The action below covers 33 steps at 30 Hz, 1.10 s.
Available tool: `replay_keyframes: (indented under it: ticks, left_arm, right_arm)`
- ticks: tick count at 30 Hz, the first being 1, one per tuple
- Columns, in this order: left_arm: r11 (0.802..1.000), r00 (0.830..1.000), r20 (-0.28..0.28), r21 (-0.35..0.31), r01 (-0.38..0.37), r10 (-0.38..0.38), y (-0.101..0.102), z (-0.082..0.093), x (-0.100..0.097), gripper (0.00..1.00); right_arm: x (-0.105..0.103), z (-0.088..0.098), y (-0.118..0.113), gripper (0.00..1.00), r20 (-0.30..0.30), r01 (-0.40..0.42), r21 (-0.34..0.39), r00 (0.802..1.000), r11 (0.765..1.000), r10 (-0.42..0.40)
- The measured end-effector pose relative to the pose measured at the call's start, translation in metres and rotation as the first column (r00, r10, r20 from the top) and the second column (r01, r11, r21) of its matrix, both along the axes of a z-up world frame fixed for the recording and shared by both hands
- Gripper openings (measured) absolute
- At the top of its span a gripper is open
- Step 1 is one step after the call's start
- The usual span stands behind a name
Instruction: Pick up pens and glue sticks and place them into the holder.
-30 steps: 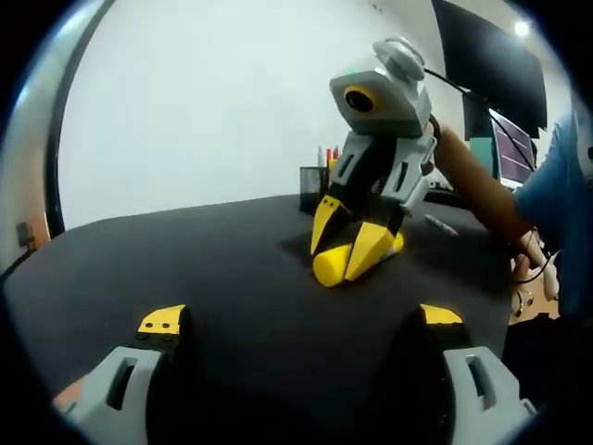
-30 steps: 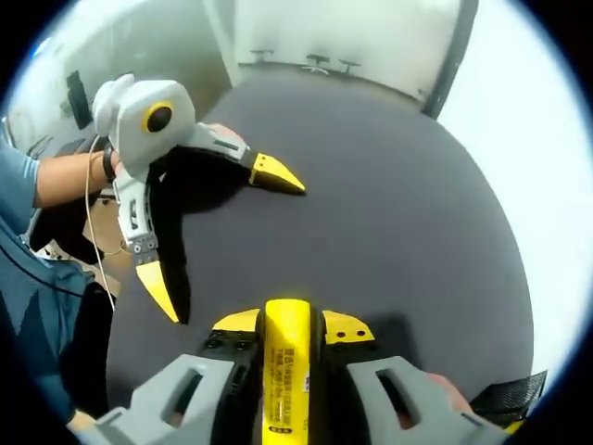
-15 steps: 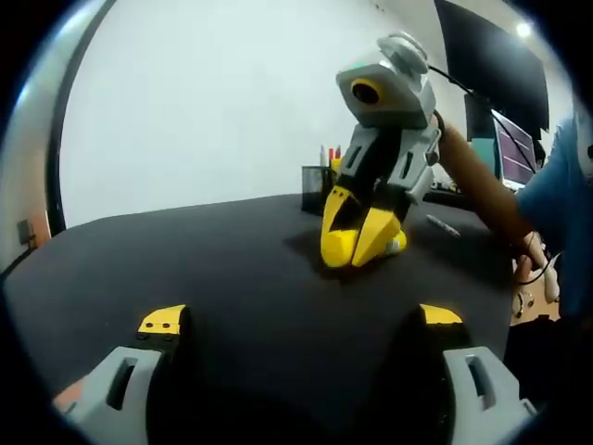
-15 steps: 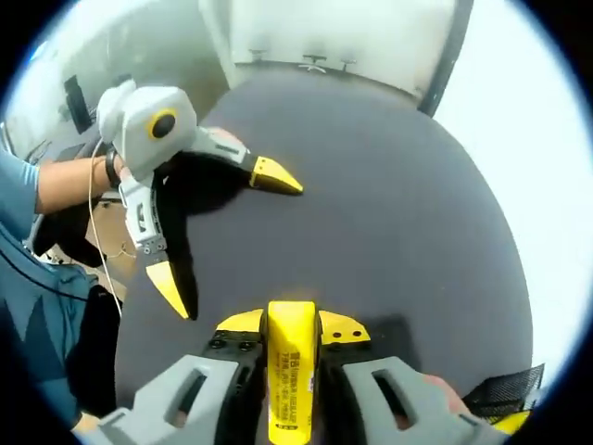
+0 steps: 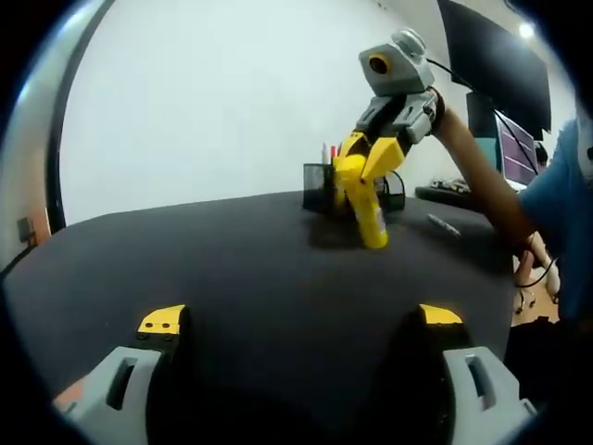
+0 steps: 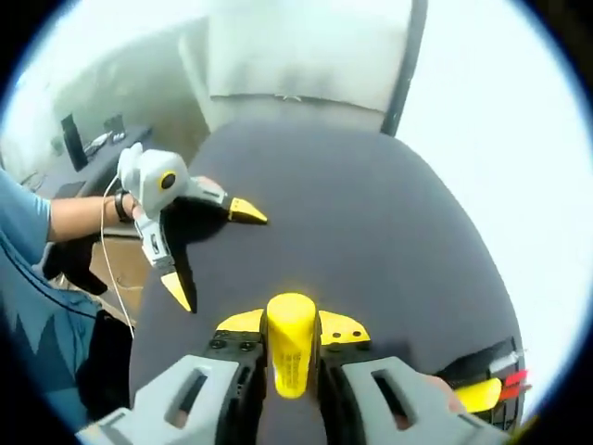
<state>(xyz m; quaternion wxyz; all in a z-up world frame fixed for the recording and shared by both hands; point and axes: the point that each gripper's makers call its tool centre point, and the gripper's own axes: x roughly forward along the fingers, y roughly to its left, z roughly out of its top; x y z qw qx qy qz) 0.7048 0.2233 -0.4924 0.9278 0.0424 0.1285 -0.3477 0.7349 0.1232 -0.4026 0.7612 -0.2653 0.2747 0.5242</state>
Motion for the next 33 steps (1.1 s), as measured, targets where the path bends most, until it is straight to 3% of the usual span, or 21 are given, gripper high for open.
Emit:
replay_keyframes:
  ticks: [3, 6, 8, 12, 17, 23, 27, 33]
  left_arm:
    - [1.000, 1.000, -0.016, -0.012, -0.006, 0.005, 0.000, 0.003, 0.001, 0.96]
    - [0.997, 1.000, 0.013, -0.071, 0.001, 0.000, -0.010, 0.019, 0.001, 0.96]
    - [0.995, 1.000, 0.023, -0.101, 0.020, -0.017, -0.021, 0.028, 0.001, 0.96]
    - [0.995, 0.997, 0.046, -0.075, 0.073, -0.069, -0.051, 0.035, 0.003, 0.96]
    - [0.988, 0.988, 0.056, -0.046, 0.147, -0.144, -0.090, 0.035, 0.008, 0.96]
    - [0.976, 0.978, 0.058, -0.075, 0.205, -0.201, -0.125, 0.032, 0.011, 0.96]
    - [0.973, 0.976, 0.058, -0.081, 0.215, -0.211, -0.135, 0.029, 0.014, 0.96]
    - [0.973, 0.978, 0.065, -0.101, 0.206, -0.200, -0.129, 0.030, 0.016, 0.96]
  right_arm:
    - [0.008, 0.009, -0.008, 0.17, 0.007, 0.018, 0.023, 1.000, 1.000, -0.019]
    - [0.014, 0.020, -0.018, 0.17, 0.012, 0.043, 0.059, 0.999, 0.997, -0.043]
    - [0.018, 0.026, -0.024, 0.17, 0.014, 0.056, 0.078, 0.998, 0.995, -0.058]
    - [0.026, 0.037, -0.040, 0.17, 0.016, 0.086, 0.111, 0.996, 0.990, -0.088]
    - [0.035, 0.052, -0.059, 0.17, 0.017, 0.130, 0.165, 0.991, 0.978, -0.135]
    - [0.040, 0.068, -0.081, 0.17, 0.018, 0.164, 0.217, 0.985, 0.962, -0.172]
    - [0.042, 0.077, -0.096, 0.17, 0.017, 0.191, 0.250, 0.979, 0.949, -0.201]
    - [0.040, 0.081, -0.116, 0.17, 0.014, 0.239, 0.291, 0.967, 0.926, -0.254]
